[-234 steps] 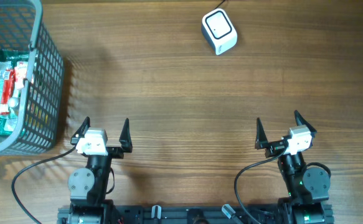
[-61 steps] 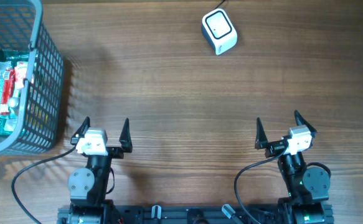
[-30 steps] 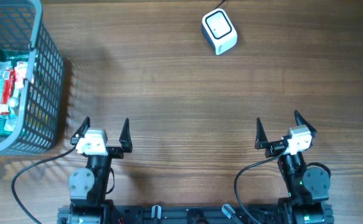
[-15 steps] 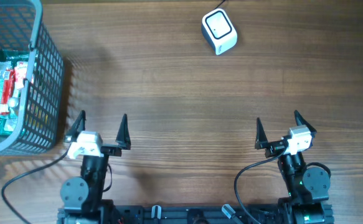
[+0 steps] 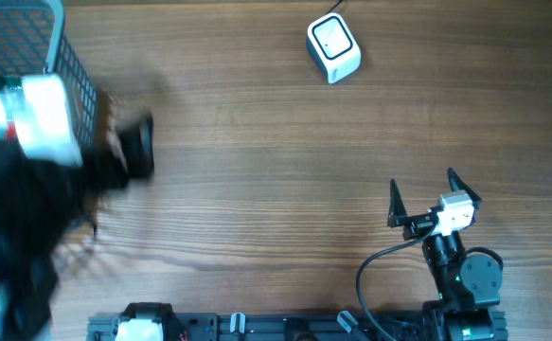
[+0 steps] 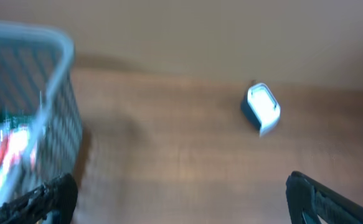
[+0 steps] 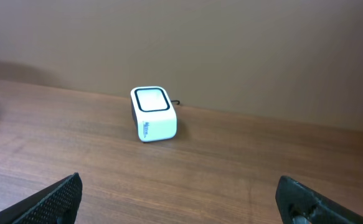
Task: Scan the item barcode
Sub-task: 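Reach the left gripper into the basket and grasp the yellow bottle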
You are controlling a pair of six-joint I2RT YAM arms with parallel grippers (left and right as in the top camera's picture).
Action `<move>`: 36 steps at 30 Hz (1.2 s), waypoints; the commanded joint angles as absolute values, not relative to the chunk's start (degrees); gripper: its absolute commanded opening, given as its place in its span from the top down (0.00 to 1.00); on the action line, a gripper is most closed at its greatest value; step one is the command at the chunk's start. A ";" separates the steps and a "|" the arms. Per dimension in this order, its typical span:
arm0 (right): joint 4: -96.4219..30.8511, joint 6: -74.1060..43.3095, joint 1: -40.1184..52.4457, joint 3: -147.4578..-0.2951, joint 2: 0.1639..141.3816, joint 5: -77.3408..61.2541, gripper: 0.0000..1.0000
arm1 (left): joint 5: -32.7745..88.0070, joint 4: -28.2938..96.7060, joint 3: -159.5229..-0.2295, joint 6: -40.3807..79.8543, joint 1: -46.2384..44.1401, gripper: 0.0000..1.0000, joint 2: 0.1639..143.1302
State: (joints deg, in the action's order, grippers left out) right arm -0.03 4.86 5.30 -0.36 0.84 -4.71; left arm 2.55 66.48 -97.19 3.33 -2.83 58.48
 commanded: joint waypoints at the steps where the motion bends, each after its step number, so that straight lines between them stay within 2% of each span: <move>1: 0.14 5.65 4.95 -0.30 0.43 -4.78 0.00 | -4.38 70.96 -113.03 2.98 -2.37 0.00 71.61; 4: 0.14 5.65 4.95 -0.30 0.43 -4.75 0.00 | -15.59 71.24 -118.43 4.27 0.10 0.00 77.95; 7: 0.14 5.65 4.95 -0.30 0.43 -4.78 0.00 | -19.38 72.18 -119.22 4.60 6.26 0.00 80.79; 11: 0.14 5.63 4.95 -0.30 0.43 -4.75 0.00 | -12.21 75.31 -119.20 4.80 19.55 0.00 84.90; 17: 0.14 5.65 4.95 -0.30 0.43 -4.75 0.00 | -7.60 81.19 -118.39 5.21 30.70 0.00 90.52; 26: 0.14 5.65 4.95 -0.30 0.43 -4.75 0.00 | -6.00 77.06 -105.89 3.01 36.49 0.00 96.75; 36: 0.14 5.65 4.95 -0.30 0.43 -4.78 0.00 | -1.39 71.05 -98.15 -1.32 36.97 0.00 101.60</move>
